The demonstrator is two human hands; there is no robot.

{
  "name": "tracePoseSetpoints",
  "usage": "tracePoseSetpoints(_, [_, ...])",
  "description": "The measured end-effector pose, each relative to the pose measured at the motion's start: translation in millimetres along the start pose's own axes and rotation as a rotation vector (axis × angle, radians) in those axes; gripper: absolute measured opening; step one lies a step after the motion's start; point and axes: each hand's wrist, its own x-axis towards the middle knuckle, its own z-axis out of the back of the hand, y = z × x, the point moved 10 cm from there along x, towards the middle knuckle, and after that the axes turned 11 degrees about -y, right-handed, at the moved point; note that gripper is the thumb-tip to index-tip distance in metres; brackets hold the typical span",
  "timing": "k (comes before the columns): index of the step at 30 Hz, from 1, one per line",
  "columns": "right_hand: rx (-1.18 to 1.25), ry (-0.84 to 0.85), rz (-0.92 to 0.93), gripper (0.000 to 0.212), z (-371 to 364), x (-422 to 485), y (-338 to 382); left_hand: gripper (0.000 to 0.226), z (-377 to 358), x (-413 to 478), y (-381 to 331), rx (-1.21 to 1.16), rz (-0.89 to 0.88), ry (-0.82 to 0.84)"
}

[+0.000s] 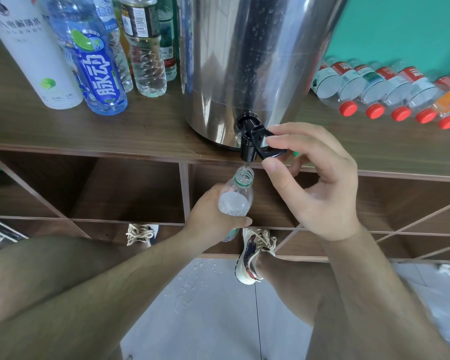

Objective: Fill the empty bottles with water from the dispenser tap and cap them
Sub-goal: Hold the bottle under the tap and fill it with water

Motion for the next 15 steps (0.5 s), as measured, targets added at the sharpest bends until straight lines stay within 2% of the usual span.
tracePoseSetpoints(15, [0.011,0.023,0.000,0.018,-0.7,-0.8,-0.3,0.068,-0.9,-1.2,-2.5,-0.012,-0.003,0.002])
